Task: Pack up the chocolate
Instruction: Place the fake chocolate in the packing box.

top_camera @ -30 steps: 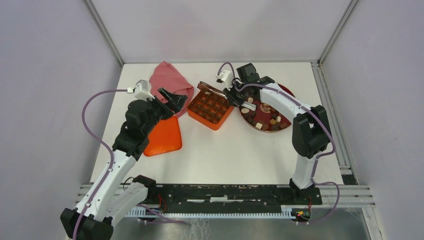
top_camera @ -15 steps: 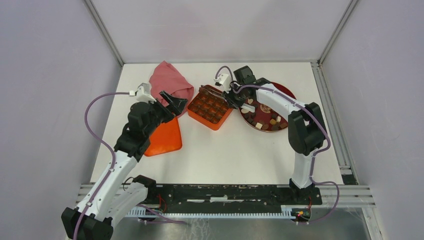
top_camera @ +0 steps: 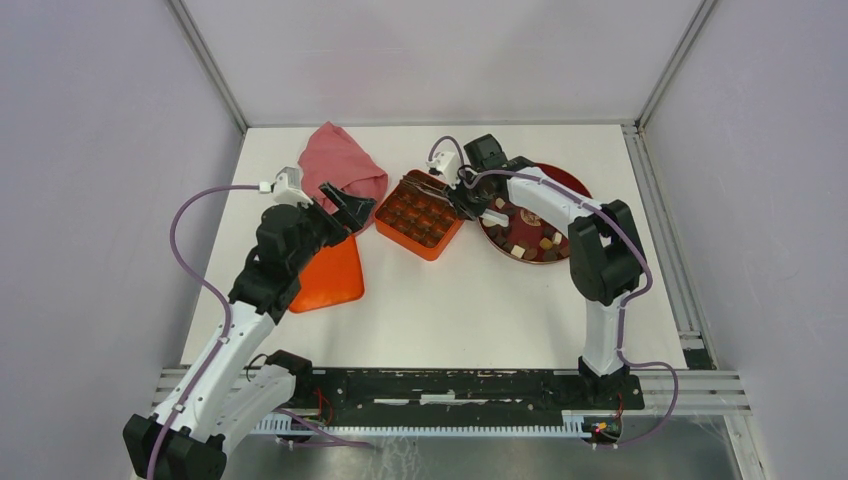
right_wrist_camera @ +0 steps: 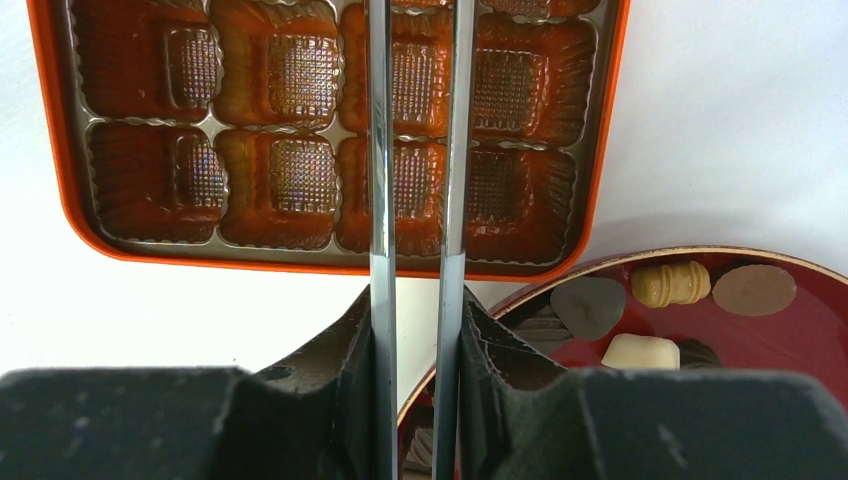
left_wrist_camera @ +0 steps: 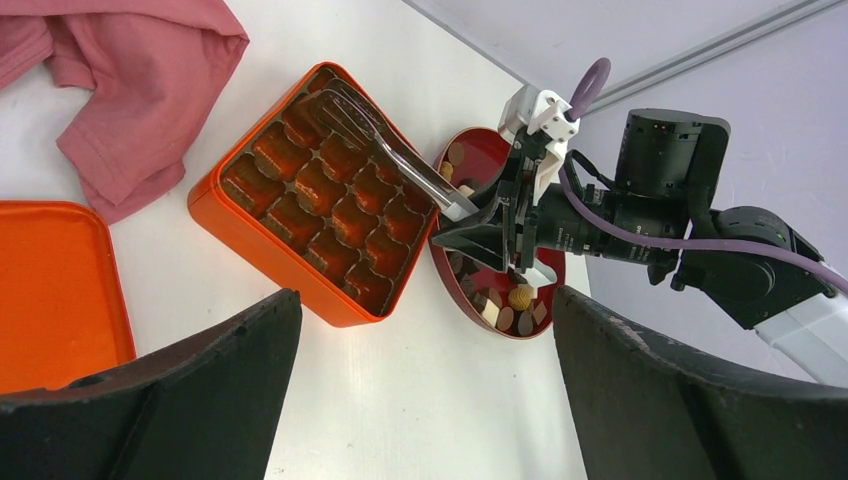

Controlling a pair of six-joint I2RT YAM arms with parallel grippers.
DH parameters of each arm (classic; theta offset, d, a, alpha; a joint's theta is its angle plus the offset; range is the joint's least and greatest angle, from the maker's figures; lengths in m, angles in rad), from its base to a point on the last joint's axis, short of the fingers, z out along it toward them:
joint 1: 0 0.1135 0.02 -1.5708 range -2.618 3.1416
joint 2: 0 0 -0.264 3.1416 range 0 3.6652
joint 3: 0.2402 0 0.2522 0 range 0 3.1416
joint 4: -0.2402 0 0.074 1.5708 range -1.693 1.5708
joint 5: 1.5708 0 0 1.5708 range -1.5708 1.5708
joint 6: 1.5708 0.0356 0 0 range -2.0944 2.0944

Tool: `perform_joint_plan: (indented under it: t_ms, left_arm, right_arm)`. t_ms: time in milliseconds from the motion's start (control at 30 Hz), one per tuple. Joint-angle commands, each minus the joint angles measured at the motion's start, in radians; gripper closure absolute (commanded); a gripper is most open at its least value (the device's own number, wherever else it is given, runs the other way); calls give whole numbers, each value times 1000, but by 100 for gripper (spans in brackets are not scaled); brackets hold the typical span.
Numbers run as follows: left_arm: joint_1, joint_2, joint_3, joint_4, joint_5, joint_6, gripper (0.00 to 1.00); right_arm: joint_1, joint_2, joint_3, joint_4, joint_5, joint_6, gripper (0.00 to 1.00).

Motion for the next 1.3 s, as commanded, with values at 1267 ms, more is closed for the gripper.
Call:
perform_joint_plan:
  t_ms: [1267]
  left_arm:
    - [0, -16, 0, 78, 16, -41, 1]
  right_arm:
    - [-57, -290, -123, 14, -177, -20, 61]
